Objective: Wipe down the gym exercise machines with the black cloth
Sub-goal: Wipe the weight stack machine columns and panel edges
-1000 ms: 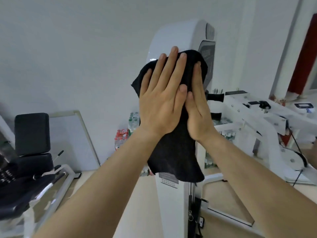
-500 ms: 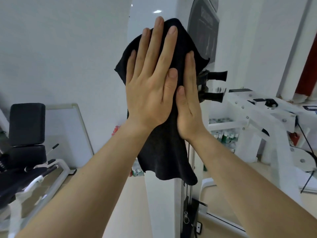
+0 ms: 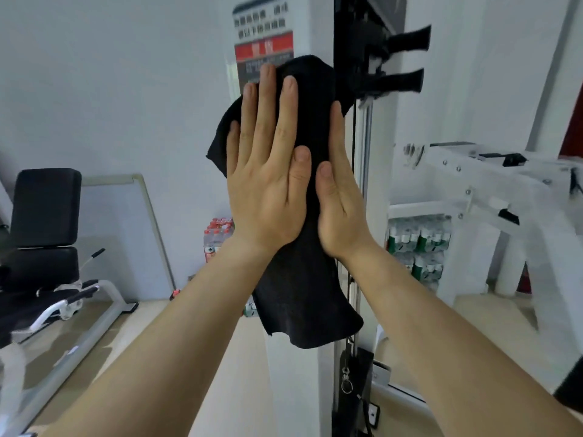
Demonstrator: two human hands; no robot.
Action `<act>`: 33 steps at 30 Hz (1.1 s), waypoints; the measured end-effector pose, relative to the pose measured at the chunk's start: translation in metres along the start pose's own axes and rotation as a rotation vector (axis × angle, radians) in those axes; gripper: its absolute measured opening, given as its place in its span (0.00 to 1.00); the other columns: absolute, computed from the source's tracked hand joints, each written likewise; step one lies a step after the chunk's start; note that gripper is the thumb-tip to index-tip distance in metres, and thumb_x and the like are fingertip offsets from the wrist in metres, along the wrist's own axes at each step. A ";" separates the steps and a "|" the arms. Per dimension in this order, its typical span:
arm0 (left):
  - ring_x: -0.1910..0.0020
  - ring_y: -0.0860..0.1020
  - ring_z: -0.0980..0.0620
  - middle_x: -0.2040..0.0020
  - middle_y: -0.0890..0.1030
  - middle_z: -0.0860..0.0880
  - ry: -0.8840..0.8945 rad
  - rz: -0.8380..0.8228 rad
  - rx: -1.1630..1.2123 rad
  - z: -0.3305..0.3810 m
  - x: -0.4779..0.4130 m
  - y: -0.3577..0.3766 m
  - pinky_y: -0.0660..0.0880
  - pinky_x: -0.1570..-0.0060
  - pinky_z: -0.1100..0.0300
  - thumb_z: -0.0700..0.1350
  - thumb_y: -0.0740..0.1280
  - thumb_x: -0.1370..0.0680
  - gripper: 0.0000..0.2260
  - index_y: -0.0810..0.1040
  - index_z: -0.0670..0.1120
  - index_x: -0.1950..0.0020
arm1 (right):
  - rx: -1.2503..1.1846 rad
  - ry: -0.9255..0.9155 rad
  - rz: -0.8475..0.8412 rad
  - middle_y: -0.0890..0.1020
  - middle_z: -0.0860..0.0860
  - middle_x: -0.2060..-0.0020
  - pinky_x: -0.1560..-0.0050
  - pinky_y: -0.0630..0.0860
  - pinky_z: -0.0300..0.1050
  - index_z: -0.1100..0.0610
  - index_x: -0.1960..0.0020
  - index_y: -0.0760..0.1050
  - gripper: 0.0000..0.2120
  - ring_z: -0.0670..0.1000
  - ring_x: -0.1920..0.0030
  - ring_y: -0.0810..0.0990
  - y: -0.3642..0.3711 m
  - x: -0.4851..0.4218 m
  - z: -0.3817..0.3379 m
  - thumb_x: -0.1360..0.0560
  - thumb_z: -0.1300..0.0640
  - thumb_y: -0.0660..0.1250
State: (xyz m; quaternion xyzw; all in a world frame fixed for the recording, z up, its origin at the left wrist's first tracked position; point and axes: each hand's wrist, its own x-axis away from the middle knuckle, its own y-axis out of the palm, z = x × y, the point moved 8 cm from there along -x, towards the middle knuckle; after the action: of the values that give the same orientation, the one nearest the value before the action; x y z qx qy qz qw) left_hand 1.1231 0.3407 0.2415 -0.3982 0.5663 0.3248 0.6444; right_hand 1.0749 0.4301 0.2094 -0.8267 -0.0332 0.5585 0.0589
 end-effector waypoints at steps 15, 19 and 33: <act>0.19 0.52 0.44 0.19 0.56 0.41 -0.020 0.001 0.026 -0.011 0.173 0.026 0.50 0.21 0.46 0.48 0.49 0.16 0.25 0.56 0.42 0.19 | -0.018 0.038 0.069 0.56 0.31 0.30 0.32 0.57 0.25 0.62 0.19 0.48 0.26 0.28 0.29 0.58 0.025 0.173 0.053 0.15 0.60 0.50; 0.19 0.52 0.44 0.19 0.56 0.41 -0.021 0.005 0.035 -0.015 0.204 0.030 0.50 0.21 0.46 0.48 0.49 0.16 0.25 0.56 0.42 0.19 | -0.015 0.039 0.081 0.59 0.26 0.33 0.33 0.58 0.24 0.61 0.19 0.49 0.26 0.26 0.32 0.60 0.028 0.201 0.064 0.15 0.60 0.50; 0.19 0.48 0.43 0.18 0.52 0.40 0.057 -0.106 0.071 -0.025 0.240 0.039 0.50 0.22 0.40 0.50 0.47 0.15 0.25 0.51 0.43 0.19 | 0.222 0.023 0.073 0.60 0.48 0.23 0.26 0.54 0.34 0.57 0.19 0.50 0.28 0.46 0.24 0.60 0.025 0.233 0.066 0.16 0.50 0.51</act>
State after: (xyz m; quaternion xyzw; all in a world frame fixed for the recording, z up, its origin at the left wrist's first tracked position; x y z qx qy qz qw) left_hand 1.1132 0.3292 -0.0019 -0.4134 0.5737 0.2585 0.6581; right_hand 1.1005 0.4377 -0.0323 -0.8222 0.0597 0.5510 0.1302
